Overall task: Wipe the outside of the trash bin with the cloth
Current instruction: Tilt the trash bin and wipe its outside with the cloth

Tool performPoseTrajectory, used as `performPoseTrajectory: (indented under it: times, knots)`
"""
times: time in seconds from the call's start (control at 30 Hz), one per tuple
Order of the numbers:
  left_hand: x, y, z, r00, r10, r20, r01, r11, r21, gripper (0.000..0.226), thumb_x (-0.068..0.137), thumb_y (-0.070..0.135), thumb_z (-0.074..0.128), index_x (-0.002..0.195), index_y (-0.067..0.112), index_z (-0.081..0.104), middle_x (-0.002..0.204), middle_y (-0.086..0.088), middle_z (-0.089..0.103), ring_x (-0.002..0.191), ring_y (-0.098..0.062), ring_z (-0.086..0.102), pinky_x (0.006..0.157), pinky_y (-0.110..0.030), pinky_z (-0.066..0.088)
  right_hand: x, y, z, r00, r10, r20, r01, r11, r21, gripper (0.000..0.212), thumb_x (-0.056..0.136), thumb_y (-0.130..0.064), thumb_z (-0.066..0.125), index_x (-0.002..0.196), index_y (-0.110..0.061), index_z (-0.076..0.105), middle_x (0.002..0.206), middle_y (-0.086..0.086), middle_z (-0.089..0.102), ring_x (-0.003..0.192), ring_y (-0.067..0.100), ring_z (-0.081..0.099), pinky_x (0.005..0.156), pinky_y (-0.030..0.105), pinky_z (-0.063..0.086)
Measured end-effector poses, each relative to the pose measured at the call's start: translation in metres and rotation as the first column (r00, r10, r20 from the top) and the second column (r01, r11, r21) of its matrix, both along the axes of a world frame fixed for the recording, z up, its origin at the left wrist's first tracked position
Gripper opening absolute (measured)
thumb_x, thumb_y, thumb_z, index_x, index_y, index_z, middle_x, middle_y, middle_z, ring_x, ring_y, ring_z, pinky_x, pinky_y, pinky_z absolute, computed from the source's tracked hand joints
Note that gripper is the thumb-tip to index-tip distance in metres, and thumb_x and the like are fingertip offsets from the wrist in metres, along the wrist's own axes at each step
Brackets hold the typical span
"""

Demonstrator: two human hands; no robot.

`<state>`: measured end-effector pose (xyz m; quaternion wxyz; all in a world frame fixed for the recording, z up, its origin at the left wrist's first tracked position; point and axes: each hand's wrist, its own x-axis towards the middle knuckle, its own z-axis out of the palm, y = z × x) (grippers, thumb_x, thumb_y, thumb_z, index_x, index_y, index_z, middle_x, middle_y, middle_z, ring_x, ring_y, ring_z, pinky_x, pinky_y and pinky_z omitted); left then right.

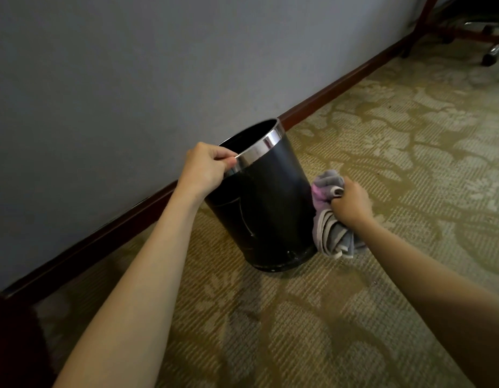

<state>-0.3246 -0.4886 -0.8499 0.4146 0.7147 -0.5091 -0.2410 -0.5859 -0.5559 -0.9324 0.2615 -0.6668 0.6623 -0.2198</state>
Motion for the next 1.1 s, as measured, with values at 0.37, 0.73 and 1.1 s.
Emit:
performPoseTrajectory:
  times: [0.37,0.73,1.1]
  knots:
    - [-0.003,0.001,0.005,0.996,0.085,-0.007,-0.085,0.996,-0.021,0.015,0.090,0.014,0.060,0.095,0.017,0.074,0.080,0.004,0.067,0.084,-0.012,0.062,0.080,-0.028,0.046,0.039,0.021,0.048,0.955,0.148,0.255,-0.076,0.960,-0.271,0.025,0.081,-0.021,0.070,0.104,-0.013,0.063,0.097,0.000,0.056,0.086,0.012,0.052,0.071,0.013,0.037]
    - [0.015,0.017,0.003,0.990,0.143,-0.022,-0.142,0.990,0.027,0.019,0.093,0.015,0.057,0.104,0.015,0.072,0.093,-0.001,0.068,0.092,-0.016,0.062,0.084,-0.031,0.049,0.048,0.026,0.020,0.955,0.286,0.075,-0.257,0.929,-0.267,0.065,0.077,-0.055,0.066,0.130,-0.026,0.042,0.132,0.002,0.036,0.121,0.024,0.027,0.097,0.035,0.031]
    - [-0.009,0.009,0.000,0.993,0.087,0.074,-0.083,0.995,-0.058,0.017,0.091,0.016,0.060,0.102,0.016,0.073,0.084,0.007,0.065,0.079,-0.005,0.057,0.072,-0.020,0.042,0.031,0.015,0.004,0.990,0.138,-0.029,-0.140,0.950,-0.278,0.057,0.087,-0.026,0.060,0.135,-0.018,0.030,0.129,0.012,0.047,0.106,0.038,0.052,0.081,0.043,0.044]
